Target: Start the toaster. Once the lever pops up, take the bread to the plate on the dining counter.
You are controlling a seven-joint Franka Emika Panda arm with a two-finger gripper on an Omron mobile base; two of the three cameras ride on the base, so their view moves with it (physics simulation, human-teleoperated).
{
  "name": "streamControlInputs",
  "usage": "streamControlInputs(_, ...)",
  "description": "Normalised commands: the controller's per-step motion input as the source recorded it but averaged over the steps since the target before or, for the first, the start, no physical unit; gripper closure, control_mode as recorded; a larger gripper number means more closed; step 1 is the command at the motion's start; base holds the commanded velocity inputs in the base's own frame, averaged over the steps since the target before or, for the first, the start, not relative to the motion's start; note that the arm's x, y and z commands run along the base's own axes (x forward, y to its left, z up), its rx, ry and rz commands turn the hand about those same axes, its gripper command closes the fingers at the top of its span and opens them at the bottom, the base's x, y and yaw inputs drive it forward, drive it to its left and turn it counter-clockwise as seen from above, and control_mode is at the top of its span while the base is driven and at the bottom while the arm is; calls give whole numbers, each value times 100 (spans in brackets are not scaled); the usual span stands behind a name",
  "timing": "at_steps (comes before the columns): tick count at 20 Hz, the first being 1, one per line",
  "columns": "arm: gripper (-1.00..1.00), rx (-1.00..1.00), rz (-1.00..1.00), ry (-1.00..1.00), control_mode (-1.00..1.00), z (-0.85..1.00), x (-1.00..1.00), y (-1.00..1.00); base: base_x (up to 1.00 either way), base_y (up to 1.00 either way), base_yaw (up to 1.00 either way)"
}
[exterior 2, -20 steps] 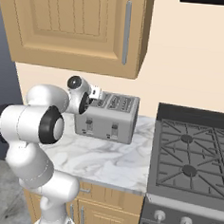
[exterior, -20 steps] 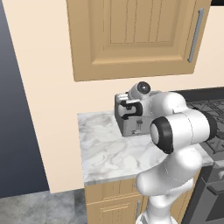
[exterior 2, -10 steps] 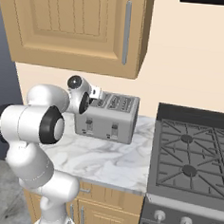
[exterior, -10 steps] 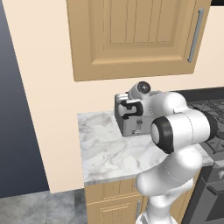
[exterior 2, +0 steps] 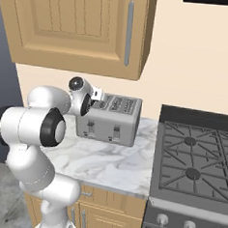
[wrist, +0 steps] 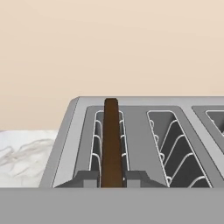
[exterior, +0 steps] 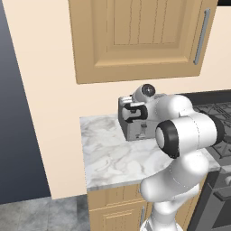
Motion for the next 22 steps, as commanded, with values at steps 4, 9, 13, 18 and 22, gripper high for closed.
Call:
streamControlInputs(4, 100, 0, 0, 0, -100, 0, 0, 0, 0, 0, 0)
streamControlInputs(9, 100, 0, 0, 0, -100, 0, 0, 0, 0, 0, 0)
streamControlInputs(13, 100, 0, 0, 0, -100, 0, 0, 0, 0, 0, 0)
streamControlInputs(18, 100, 0, 0, 0, -100, 0, 0, 0, 0, 0, 0)
streamControlInputs(22, 100, 0, 0, 0, -100, 0, 0, 0, 0, 0, 0)
